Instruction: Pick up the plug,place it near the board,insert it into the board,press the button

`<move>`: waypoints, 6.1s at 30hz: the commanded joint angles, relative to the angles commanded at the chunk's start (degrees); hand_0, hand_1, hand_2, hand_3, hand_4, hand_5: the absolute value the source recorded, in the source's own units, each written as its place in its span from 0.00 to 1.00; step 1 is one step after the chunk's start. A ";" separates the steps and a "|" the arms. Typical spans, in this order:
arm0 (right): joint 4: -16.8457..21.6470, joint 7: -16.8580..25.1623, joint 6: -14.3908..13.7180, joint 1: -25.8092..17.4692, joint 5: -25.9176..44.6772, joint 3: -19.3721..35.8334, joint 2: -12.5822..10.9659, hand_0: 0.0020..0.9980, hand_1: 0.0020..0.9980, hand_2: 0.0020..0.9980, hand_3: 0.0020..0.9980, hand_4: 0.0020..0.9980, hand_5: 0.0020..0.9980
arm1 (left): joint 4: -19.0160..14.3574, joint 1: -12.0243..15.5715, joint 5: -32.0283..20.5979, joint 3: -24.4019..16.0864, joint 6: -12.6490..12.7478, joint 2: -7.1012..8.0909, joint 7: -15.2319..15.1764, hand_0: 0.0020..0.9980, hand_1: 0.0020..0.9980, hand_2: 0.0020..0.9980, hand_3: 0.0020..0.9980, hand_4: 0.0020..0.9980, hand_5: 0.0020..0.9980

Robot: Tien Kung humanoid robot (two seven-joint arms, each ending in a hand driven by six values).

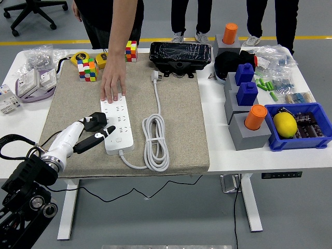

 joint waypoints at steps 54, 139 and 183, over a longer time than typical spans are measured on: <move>0.00 0.79 0.06 0.73 1.44 -0.79 -0.21 0.78 0.71 0.71 0.76 1.00 1.00 | 8.33 -9.10 -2.49 7.86 -0.70 3.61 -8.98 1.00 0.98 0.93 0.91 1.00 1.00; 0.00 0.82 -0.02 0.58 1.27 -0.42 -0.31 0.78 0.71 0.71 0.76 1.00 1.00 | 2.31 -11.14 13.61 7.93 -26.38 4.67 -7.50 0.16 0.04 0.14 0.82 0.67 0.00; 0.00 0.90 -0.05 0.75 1.29 -0.08 -0.45 0.78 0.71 0.71 0.76 1.00 1.00 | 3.44 -11.59 14.61 8.77 -27.93 6.08 -8.20 0.15 0.04 0.13 0.76 0.68 0.00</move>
